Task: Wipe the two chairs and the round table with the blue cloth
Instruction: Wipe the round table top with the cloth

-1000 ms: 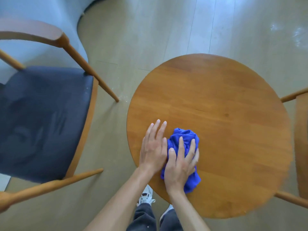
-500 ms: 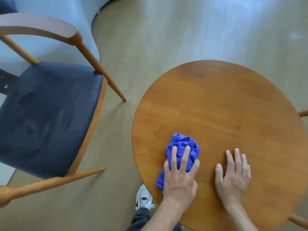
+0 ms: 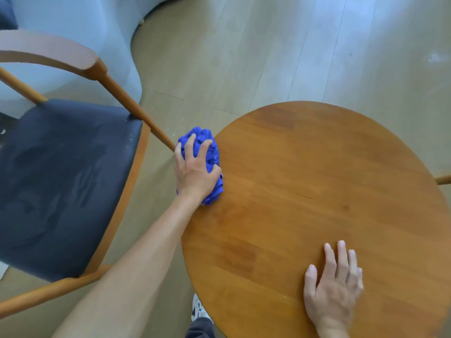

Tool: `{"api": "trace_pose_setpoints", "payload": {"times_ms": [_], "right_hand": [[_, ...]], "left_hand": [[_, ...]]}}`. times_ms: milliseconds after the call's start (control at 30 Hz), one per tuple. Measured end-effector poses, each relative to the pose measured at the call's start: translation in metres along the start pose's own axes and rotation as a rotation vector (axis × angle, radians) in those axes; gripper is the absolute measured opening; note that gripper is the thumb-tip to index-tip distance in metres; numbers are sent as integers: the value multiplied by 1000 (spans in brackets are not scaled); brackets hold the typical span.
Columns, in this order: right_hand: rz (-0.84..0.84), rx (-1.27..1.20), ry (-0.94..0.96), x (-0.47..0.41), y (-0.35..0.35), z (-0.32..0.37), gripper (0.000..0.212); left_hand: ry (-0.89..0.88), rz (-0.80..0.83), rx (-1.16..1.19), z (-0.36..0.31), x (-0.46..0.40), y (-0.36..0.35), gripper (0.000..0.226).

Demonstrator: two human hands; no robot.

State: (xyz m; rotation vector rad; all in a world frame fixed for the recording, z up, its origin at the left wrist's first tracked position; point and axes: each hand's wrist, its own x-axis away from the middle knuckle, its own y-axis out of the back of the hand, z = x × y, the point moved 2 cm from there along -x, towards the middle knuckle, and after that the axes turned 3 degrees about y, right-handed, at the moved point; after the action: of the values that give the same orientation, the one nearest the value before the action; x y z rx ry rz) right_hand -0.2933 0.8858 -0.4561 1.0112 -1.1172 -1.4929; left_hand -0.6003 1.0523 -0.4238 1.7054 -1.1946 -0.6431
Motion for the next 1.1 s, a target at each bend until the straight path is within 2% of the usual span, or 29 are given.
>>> {"api": "trace_pose_setpoints", "payload": {"times_ms": [100, 200, 367, 467, 567, 667, 800, 900, 967, 1100], "right_hand": [[41, 21, 15, -1, 1, 0, 59], [61, 46, 11, 0, 2, -2, 59], [75, 78, 36, 1, 0, -6, 60], [81, 77, 28, 1, 1, -7, 60], [87, 68, 19, 1, 3, -4, 59], [88, 53, 15, 0, 5, -3, 58], [85, 53, 16, 1, 4, -4, 58], [75, 49, 25, 1, 3, -5, 58], [74, 51, 25, 0, 2, -5, 58], [61, 32, 27, 1, 2, -7, 57]], "left_hand": [[-166, -25, -91, -24, 15, -10, 49], [-366, -8, -67, -45, 80, -26, 49], [-738, 207, -21, -54, 221, -48, 48], [-916, 261, -20, -31, 224, -38, 47], [-853, 169, -18, -7, 170, -19, 48], [-595, -5, -65, 4, 92, -9, 48], [-321, -54, -111, -26, 18, -22, 54], [-180, -76, -125, -68, 13, -42, 53], [-222, -58, -135, -100, 32, -56, 52], [-547, 59, -83, -153, 108, -84, 52]]}}
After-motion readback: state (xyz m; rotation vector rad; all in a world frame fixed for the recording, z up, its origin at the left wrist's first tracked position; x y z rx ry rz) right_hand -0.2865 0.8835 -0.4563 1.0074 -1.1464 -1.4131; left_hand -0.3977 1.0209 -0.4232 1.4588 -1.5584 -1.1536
